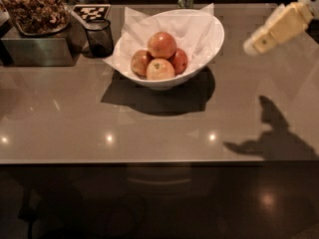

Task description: Pick apple from white bowl

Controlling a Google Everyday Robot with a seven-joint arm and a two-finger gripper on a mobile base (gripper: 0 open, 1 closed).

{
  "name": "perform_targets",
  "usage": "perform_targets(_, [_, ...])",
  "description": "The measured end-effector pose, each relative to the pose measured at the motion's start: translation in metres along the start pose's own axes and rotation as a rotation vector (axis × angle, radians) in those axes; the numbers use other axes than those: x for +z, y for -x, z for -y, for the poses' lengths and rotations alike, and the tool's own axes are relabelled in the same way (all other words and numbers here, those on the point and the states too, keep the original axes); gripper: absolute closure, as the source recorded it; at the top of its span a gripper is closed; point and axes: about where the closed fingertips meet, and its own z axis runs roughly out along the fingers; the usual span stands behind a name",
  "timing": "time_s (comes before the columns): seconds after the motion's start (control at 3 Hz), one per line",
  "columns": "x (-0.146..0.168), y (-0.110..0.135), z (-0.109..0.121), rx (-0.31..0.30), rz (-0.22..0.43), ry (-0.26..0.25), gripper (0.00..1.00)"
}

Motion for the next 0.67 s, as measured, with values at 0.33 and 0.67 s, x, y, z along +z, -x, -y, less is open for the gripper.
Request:
perform_targets(0.33, [0.0297, 0.0372, 0.0394, 0.058, 0.107, 0.003, 0.00])
perform_targets(0.67, [0.0244, 0.0462, 0.0461, 0.049, 0.127, -0.011, 0.00])
